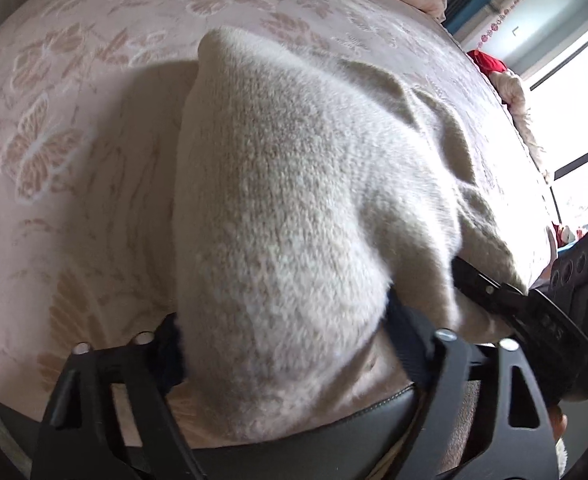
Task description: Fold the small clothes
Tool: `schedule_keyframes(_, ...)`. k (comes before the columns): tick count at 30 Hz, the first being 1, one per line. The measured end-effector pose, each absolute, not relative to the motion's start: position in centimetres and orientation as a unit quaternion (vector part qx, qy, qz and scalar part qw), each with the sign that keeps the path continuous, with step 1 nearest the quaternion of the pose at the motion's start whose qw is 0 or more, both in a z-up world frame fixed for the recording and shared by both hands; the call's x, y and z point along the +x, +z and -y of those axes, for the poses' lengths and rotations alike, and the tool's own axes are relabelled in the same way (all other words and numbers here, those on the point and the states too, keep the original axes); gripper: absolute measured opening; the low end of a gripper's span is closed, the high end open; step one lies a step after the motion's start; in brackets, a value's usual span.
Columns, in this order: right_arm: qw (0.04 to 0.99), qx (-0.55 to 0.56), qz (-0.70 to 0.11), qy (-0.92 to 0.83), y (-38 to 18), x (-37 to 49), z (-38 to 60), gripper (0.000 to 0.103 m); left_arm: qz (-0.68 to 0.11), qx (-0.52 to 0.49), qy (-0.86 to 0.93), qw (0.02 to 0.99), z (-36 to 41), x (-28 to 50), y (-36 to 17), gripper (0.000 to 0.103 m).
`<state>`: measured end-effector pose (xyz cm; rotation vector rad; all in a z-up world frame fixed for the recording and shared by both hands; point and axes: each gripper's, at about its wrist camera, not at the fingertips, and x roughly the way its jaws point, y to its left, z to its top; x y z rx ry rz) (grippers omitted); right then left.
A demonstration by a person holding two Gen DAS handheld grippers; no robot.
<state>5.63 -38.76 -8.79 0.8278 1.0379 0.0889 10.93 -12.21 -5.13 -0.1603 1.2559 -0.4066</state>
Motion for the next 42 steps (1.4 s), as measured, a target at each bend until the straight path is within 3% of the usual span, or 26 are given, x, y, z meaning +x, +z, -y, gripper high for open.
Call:
schedule_keyframes(3,0.795,0.374,-0.476,0.044,-7.3,5.3,38.9,0.037,-0.57,-0.052,-0.195,0.797,12.6,10.4,-3.4,0.058)
schedule_keyframes(7,0.814,0.36,-0.454,0.046,-4.2,4.9,38.4,0.035,-0.544,-0.044,-0.207,0.812,12.5,9.9,-0.3,0.051)
schedule_keyframes(25,0.868,0.336,-0.358,0.08,7.6,0.0,36.2,0.032,-0.454,-0.045,-0.246,0.856,9.4,6.4,11.7,0.047)
schedule_keyframes(42,0.938,0.221,-0.233,0.128,21.6,0.2,28.1,0.032,-0.323,-0.035,-0.251,0.912,2.9,5.0,23.8,0.047)
